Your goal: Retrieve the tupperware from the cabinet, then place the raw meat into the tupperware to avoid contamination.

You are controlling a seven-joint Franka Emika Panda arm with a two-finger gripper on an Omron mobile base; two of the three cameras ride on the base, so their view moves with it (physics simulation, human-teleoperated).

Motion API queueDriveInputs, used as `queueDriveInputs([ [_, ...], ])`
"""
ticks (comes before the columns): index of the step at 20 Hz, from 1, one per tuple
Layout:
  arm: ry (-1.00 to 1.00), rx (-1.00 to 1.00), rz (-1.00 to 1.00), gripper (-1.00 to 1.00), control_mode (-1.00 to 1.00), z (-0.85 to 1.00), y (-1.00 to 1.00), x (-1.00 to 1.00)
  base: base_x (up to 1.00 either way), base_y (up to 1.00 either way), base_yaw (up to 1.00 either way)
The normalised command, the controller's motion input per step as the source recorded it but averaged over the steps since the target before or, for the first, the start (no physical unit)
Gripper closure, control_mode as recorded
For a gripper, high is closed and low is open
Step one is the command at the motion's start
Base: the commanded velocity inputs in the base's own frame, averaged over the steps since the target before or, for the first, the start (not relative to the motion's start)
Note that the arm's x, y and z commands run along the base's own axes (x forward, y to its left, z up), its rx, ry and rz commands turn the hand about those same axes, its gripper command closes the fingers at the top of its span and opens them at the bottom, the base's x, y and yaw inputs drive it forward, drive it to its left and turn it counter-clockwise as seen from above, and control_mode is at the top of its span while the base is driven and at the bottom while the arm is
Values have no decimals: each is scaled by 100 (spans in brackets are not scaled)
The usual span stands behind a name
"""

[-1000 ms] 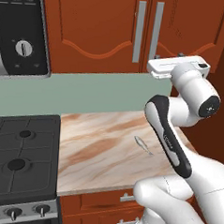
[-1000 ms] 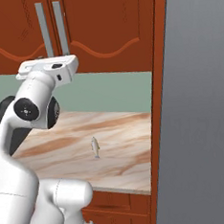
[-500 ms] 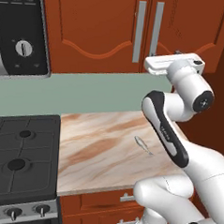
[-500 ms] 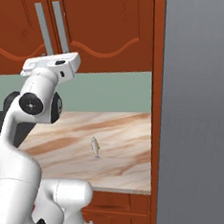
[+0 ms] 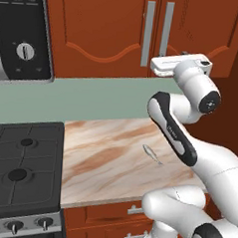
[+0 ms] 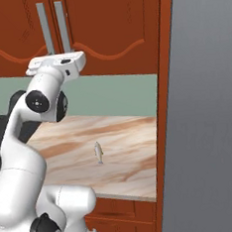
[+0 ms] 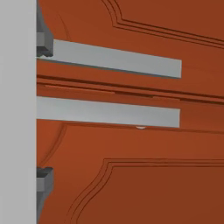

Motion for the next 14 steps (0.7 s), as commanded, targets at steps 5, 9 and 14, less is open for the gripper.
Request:
queueDriveInputs([
  [5, 0, 0, 0, -100, -100, 0, 0, 26, 0, 0, 0],
  [9, 0, 0, -1, -100, -100, 0, 0, 23, 0, 0, 0],
  [14, 0, 0, -1, -100, -100, 0, 0, 23, 0, 0, 0],
])
